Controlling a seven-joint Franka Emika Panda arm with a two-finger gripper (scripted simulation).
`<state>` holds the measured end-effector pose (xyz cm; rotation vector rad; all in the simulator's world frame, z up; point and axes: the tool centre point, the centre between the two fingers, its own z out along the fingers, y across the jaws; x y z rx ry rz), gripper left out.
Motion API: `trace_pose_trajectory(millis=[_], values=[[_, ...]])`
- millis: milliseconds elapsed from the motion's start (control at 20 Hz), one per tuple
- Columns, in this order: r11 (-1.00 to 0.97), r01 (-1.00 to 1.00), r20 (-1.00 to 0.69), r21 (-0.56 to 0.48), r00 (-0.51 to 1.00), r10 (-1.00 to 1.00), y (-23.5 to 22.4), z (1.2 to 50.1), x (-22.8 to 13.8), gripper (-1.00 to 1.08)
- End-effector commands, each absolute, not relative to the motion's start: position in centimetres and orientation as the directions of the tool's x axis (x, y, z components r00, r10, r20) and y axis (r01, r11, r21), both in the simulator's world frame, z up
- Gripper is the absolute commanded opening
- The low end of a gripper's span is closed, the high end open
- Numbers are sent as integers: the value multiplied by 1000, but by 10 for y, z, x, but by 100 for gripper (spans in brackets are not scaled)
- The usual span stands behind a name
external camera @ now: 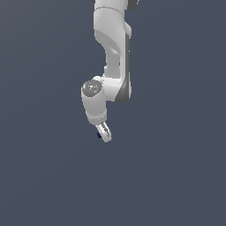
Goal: Pick up the object and move it to a goal position.
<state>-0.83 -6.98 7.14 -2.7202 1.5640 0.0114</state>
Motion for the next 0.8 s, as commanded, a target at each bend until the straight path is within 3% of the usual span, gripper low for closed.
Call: trace_pose_trajectory(millis=[0,750], values=[[-466,-885,-5,0,466,-885,-72,68,-8,100],[-422,-906,-1,0,422,-906,-75,50,-9,100]])
